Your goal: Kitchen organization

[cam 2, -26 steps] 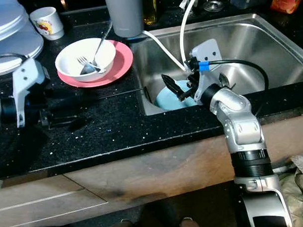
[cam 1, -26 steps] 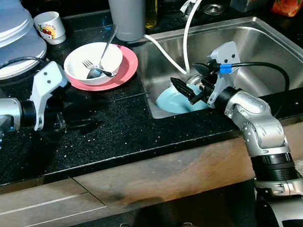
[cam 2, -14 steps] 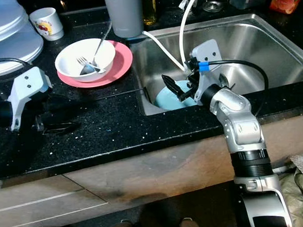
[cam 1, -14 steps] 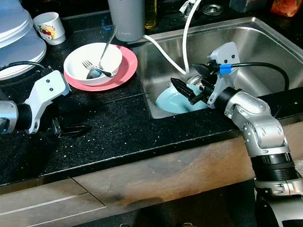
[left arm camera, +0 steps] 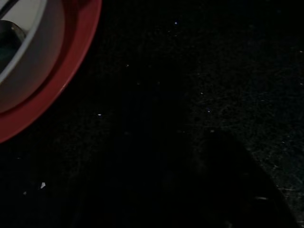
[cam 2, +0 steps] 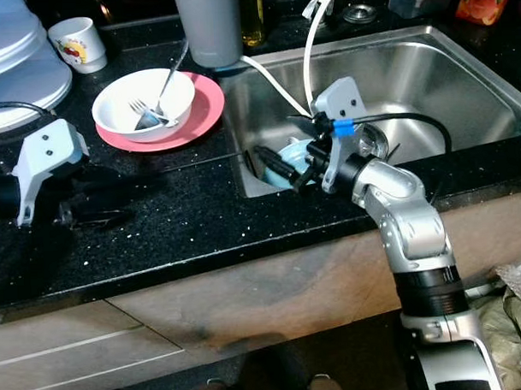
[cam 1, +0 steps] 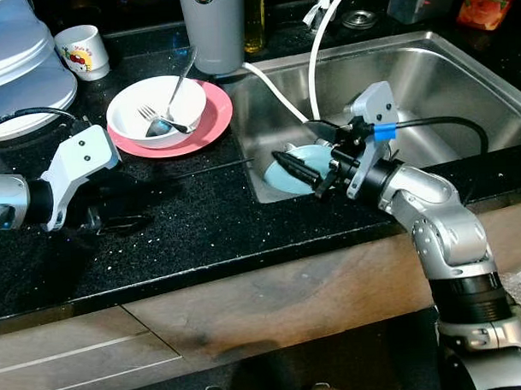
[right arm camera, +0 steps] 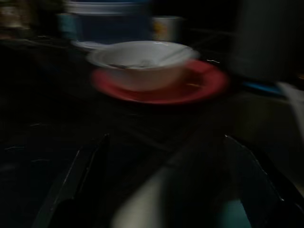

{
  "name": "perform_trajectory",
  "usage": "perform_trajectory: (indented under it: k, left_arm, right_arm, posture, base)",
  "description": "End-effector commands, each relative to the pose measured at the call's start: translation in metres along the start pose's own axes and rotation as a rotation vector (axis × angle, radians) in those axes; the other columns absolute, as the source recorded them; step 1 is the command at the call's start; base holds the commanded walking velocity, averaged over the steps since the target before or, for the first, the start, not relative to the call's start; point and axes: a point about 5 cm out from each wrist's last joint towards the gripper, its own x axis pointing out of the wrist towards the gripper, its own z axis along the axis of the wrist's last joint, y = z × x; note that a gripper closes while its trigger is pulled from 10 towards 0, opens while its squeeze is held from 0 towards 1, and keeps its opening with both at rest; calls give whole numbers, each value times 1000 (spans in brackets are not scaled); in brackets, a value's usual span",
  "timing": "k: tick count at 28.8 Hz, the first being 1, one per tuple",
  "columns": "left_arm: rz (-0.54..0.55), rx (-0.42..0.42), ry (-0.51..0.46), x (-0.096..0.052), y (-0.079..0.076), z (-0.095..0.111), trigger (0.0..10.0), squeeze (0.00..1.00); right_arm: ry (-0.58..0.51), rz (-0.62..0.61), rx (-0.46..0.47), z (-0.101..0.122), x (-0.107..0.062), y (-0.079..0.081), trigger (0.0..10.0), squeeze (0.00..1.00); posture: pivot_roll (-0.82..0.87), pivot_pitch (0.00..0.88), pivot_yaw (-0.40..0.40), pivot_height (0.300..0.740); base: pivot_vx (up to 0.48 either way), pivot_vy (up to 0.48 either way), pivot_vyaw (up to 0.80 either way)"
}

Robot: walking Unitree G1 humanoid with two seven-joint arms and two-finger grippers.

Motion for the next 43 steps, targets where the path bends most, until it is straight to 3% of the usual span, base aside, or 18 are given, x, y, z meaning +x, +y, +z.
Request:
perform_trajectory:
  k: [1, 5, 20, 25, 27, 31, 39, 43]
  left_arm:
    - [-32, -56, 120, 3, -7, -25, 902, 0]
    - [-34, -58, 123, 3, -7, -27, 0, 0]
    - [-66, -71, 97, 5, -9, -27, 0, 0]
    - [-91, -81, 17, 9, -12, -21, 0, 0]
    - [-138, -111, -102, 15, -17, -5, 0, 0]
    - [-189, -137, -203, 21, -23, 10, 0, 0]
    - [-231, -120, -286, 36, -30, 30, 0, 0]
    - [-200, -100, -286, 34, -27, 32, 0, 0]
  right_arm:
    - [-33, 108, 32, 3, 2, 15, 10000, 0]
    - [-48, 184, 43, 5, 2, 25, 10000, 0]
    - [-31, 202, 35, 5, -2, 26, 10000, 0]
    - [-31, 203, 31, 5, -3, 27, 10000, 0]
    - [-37, 207, 32, 7, -4, 26, 10000, 0]
    - [-41, 210, 34, 8, -4, 27, 10000, 0]
    - [-38, 212, 30, 9, -7, 25, 10000, 0]
    - [-37, 211, 32, 9, -8, 25, 10000, 0]
  posture:
    - [58, 152, 25, 740]
    - [60, 151, 25, 740]
    - [59, 139, 26, 740]
    - [57, 135, 26, 740]
    - [55, 127, 28, 740]
    - [54, 124, 30, 740]
    - [46, 130, 34, 740]
    - [46, 133, 36, 740]
  base:
    - [0, 0, 0]
    - [0, 0, 0]
    - [0, 0, 0]
    - [0, 0, 0]
    - [0, 0, 0]
    - [0, 0, 0]
    - [0, 0, 0]
    - [0, 0, 0]
